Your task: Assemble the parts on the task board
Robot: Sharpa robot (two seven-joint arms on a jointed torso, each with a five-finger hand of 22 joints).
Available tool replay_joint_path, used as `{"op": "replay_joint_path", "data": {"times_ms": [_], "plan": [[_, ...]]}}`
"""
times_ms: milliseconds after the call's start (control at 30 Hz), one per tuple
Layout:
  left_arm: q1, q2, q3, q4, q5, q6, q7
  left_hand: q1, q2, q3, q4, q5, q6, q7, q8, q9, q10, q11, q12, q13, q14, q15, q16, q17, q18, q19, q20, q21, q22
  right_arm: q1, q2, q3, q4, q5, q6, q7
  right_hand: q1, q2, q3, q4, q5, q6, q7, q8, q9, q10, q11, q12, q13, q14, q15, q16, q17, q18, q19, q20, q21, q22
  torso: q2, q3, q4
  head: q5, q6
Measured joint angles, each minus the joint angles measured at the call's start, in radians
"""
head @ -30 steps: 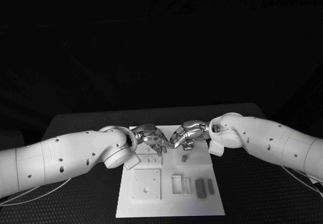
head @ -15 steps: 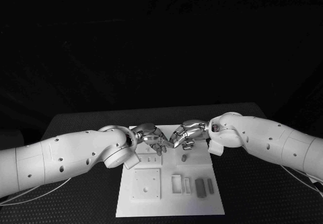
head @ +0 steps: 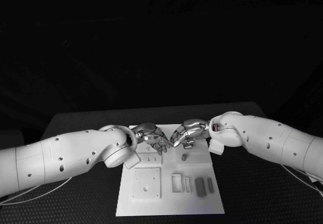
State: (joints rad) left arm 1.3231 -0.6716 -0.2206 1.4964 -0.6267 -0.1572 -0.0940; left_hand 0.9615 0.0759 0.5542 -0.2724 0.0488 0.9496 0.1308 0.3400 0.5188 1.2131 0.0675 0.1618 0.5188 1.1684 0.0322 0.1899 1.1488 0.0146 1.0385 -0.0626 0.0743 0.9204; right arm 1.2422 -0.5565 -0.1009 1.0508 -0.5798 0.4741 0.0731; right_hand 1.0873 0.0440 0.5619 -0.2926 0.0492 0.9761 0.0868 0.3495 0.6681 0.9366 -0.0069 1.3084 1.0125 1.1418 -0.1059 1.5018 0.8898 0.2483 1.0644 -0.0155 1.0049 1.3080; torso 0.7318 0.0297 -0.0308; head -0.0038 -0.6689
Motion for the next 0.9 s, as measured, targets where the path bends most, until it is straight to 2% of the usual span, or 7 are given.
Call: {"op": "replay_joint_path", "data": {"times_ms": [533, 900], "plan": [[-0.001, -0.002, -0.001, -0.002, 0.002, -0.003, 0.013, 0.002, 0.030, 0.011, -0.011, -0.005, 0.017, -0.013, 0.003, 0.003, 0.015, -0.007, 0.000, -0.003, 0.000, 0.000, -0.004, 0.001, 0.000, 0.000, 0.000, 0.000, 0.005, -0.001, 0.002, 0.000, -0.002, -0.001, -0.002, -0.003, -0.005, -0.005, 0.000, 0.000, 0.000, -0.002, 0.002, -0.001, 0.000, 0.000, 0.000, 0.000, 0.000, 0.001, 0.001, 0.000, 0.000, 0.000, 0.000, 0.000, 0.000, 0.000, 0.000, 0.0006, -0.0001, 0.001, -0.003], [-0.001, -0.003, -0.001, -0.003, 0.007, -0.002, 0.021, 0.005, 0.032, 0.035, -0.012, -0.003, 0.024, -0.020, 0.008, 0.009, 0.022, -0.010, 0.004, -0.004, 0.000, 0.000, -0.004, 0.002, 0.000, -0.004, 0.004, 0.000, 0.008, -0.003, 0.001, 0.000, -0.002, 0.011, -0.005, -0.001, -0.005, -0.005, 0.000, 0.000, 0.000, -0.002, 0.002, -0.004, 0.000, 0.000, 0.000, 0.000, 0.000, -0.001, -0.001, 0.000, 0.000, 0.000, 0.000, 0.000, -0.004, 0.000, 0.000, 0.0003, 0.0002, 0.003, -0.005]]}}
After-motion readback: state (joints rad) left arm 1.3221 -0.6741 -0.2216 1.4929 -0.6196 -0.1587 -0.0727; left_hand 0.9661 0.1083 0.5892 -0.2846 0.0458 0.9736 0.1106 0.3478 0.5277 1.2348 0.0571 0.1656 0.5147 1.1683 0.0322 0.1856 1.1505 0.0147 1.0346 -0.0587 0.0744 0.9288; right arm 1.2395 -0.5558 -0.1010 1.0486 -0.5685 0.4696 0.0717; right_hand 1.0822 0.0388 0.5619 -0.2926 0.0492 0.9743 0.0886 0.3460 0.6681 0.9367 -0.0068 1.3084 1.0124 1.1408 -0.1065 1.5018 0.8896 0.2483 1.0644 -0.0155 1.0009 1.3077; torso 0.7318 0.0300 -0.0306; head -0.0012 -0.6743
